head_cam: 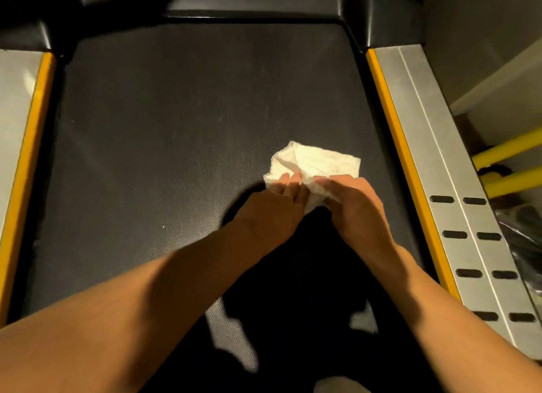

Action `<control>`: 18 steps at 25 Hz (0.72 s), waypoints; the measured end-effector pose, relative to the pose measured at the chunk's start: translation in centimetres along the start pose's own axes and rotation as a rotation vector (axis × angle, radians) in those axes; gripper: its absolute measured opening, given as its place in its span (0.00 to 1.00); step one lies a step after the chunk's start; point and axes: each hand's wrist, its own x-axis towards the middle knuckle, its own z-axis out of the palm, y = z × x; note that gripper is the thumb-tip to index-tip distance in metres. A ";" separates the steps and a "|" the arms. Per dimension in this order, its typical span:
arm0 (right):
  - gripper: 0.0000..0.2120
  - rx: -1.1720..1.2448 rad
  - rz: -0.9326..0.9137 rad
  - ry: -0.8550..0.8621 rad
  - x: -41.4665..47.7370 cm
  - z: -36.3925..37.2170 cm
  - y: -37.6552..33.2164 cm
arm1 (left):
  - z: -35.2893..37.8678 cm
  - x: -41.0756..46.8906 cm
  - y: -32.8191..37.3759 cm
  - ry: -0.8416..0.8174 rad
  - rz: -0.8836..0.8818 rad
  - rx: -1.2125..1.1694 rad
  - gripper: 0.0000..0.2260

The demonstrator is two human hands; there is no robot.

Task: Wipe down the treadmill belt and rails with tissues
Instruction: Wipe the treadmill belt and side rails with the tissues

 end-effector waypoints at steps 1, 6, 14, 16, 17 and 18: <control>0.15 -0.081 -0.032 -0.019 0.1 -0.7 0.8 | 0.4 0.5 0.6 0.016 0.005 -0.039 0.24; 0.17 -0.330 -0.080 -0.133 1.6 0.3 0.2 | 0.6 2.0 0.1 0.037 0.005 -0.098 0.22; 0.14 -0.547 -0.112 0.034 0.1 -0.9 4.7 | 1.9 0.8 -1.2 0.131 -0.002 -0.031 0.23; 0.18 -0.539 0.050 0.058 2.4 -1.7 5.7 | 2.6 -0.6 -3.0 0.093 -0.029 0.071 0.24; 0.19 -0.548 0.071 0.074 3.3 -1.8 5.1 | 2.7 -1.3 -4.3 0.066 -0.037 0.100 0.25; 0.20 -0.531 0.090 0.084 3.6 -1.5 4.4 | 2.7 -1.9 -5.6 0.044 -0.063 0.084 0.25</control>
